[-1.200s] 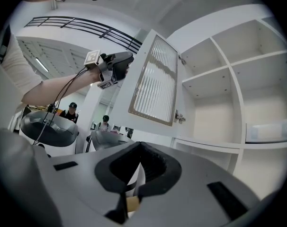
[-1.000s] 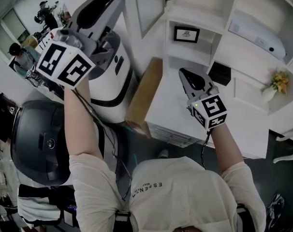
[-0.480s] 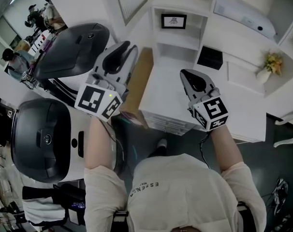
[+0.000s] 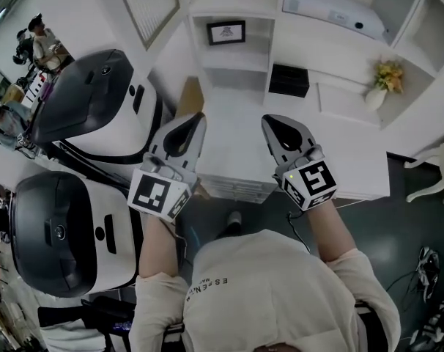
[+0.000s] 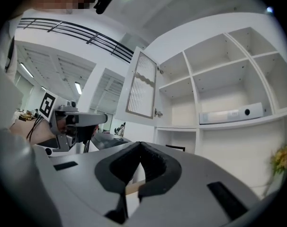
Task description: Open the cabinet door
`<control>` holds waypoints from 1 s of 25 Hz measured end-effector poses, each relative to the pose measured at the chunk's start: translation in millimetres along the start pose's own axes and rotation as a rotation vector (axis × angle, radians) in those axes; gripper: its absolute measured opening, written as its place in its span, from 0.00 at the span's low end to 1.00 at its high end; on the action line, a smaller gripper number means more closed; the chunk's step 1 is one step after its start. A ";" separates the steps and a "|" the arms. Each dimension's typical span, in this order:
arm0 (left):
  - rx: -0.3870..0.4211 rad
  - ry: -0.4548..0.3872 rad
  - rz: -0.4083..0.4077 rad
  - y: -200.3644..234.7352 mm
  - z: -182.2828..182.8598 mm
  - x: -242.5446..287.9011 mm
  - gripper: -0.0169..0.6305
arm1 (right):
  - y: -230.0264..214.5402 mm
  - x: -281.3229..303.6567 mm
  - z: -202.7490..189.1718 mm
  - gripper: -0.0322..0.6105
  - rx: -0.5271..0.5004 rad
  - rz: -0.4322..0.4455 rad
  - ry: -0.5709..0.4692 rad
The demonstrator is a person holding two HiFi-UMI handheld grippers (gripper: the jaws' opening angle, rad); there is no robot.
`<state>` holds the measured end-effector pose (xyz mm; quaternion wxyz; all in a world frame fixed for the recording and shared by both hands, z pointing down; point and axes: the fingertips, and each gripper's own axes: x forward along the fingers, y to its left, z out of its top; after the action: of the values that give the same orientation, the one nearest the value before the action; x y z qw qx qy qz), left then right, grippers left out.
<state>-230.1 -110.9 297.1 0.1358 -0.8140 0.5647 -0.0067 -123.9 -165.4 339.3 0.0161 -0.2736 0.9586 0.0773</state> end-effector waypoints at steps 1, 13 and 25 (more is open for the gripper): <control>-0.016 0.006 -0.010 -5.3 -6.5 3.1 0.03 | -3.5 -3.0 -1.0 0.07 -0.001 -0.012 -0.001; -0.111 0.098 -0.040 -21.1 -54.8 38.0 0.03 | -42.7 -15.8 -13.5 0.07 0.031 -0.099 -0.010; -0.037 0.114 -0.018 1.6 -54.5 52.4 0.03 | -47.9 4.0 -23.4 0.07 0.007 -0.108 0.019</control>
<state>-221.6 -171.3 341.7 0.0883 -0.8197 0.5642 -0.0441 -101.7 -211.3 355.4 0.0120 -0.3254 0.9429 0.0704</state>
